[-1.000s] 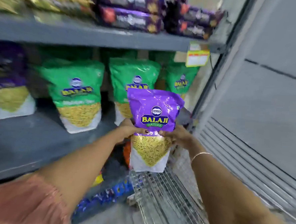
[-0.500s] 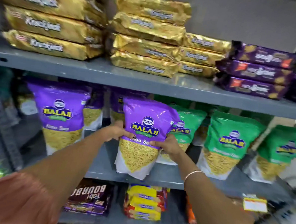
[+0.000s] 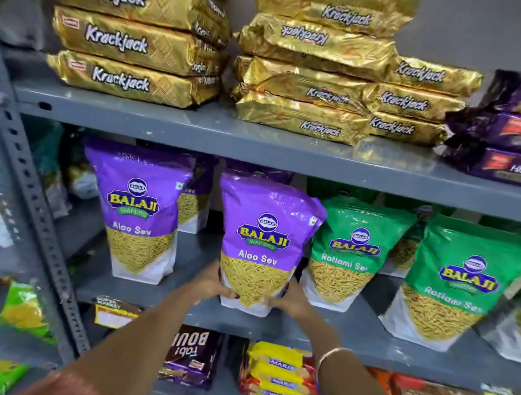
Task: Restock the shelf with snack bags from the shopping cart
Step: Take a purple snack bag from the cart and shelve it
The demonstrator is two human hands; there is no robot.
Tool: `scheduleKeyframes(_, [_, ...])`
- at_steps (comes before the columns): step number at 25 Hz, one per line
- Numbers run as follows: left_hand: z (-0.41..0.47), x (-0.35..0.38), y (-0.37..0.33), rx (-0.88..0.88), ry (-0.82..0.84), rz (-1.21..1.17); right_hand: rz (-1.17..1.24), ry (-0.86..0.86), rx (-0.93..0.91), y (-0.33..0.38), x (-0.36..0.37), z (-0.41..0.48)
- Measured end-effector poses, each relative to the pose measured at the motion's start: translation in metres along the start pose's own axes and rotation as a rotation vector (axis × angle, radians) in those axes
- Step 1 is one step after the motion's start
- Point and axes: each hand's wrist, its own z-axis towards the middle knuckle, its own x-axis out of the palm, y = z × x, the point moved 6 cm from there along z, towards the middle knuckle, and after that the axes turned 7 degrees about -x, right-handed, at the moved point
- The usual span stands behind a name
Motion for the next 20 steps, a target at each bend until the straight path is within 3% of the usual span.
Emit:
scheduleKeyframes(3, [0.013,-0.008,0.02,-0.036,-0.161,0.029,-0.062,-0.112,0.064,-0.022,0.006,0.002])
scheduleKeyframes(10, [0.013,-0.022,0.024,-0.075,-0.15,0.028,-0.096,-0.095,0.124,-0.032,0.025,0.02])
scheduleKeyframes(12, [-0.008,-0.024,0.019,-0.091,-0.361,0.142,-0.075,-0.094,0.102,-0.031,0.017,0.014])
scheduleKeyframes(14, [-0.042,-0.019,0.009,0.075,-0.656,0.306,-0.141,-0.215,0.138,-0.024,-0.008,-0.008])
scheduleKeyframes(15, [-0.054,-0.004,0.006,0.221,-0.714,0.438,-0.212,-0.316,0.159,-0.023,-0.026,-0.02])
scheduleKeyframes(18, [-0.063,0.068,-0.004,0.539,-0.605,0.765,-0.366,-0.606,0.245,-0.025,-0.089,-0.062])
scheduleKeyframes(20, [-0.043,0.117,-0.027,0.595,-0.458,0.771,-0.254,-0.772,0.237,-0.035,-0.133,-0.075])
